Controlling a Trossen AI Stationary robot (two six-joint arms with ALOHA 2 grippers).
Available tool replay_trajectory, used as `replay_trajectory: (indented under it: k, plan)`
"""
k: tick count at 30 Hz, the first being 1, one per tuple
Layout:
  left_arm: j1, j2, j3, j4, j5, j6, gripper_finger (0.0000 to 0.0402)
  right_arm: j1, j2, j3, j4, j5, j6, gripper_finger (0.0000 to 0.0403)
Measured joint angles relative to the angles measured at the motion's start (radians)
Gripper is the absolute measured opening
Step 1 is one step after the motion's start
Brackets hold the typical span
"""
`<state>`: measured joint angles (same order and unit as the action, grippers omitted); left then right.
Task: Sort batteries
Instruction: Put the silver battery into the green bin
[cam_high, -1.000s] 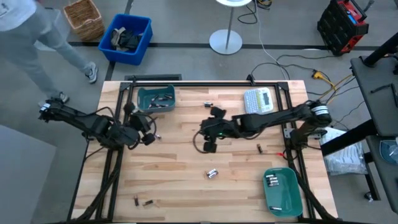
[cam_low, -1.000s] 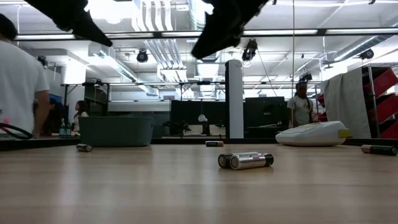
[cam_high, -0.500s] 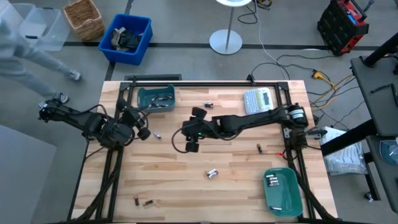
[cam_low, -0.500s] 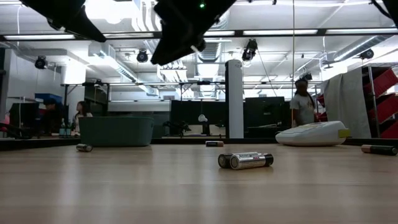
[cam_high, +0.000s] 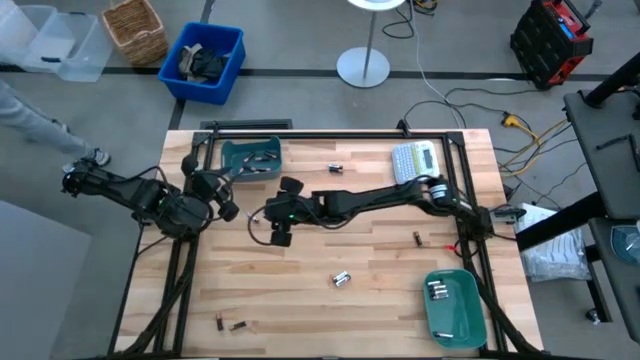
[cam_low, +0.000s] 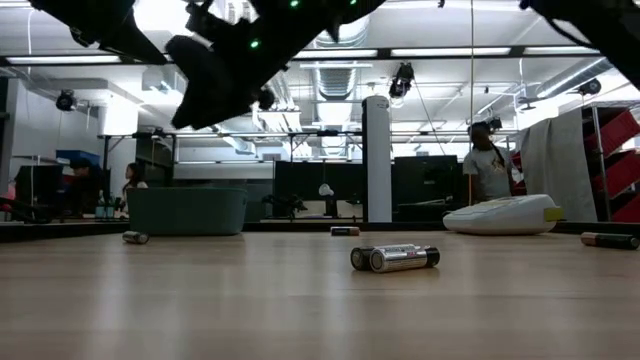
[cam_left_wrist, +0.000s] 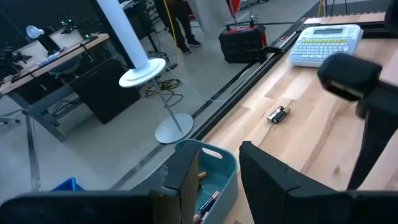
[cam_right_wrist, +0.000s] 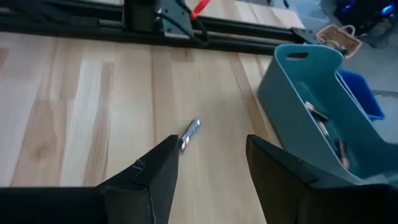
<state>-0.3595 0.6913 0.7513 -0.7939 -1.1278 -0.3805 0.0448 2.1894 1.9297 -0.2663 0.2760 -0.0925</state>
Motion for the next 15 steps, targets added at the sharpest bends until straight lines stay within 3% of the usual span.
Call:
replay_trajectory:
  k: [3, 9, 15]
  plan:
    - [0.000, -0.011, 0.000, -0.043, 0.000, -0.027, 0.0098, -0.003, 0.066, 0.062, 0.024, -0.020, -0.009, 0.0183]
    - [0.000, -0.045, 0.000, -0.135, -0.015, -0.125, 0.0098, -0.031, 0.168, 0.087, 0.168, -0.165, 0.036, 0.0196]
    - [0.000, -0.066, 0.000, -0.138, -0.015, -0.137, 0.0098, -0.060, 0.256, 0.087, 0.321, -0.172, 0.053, 0.0207]
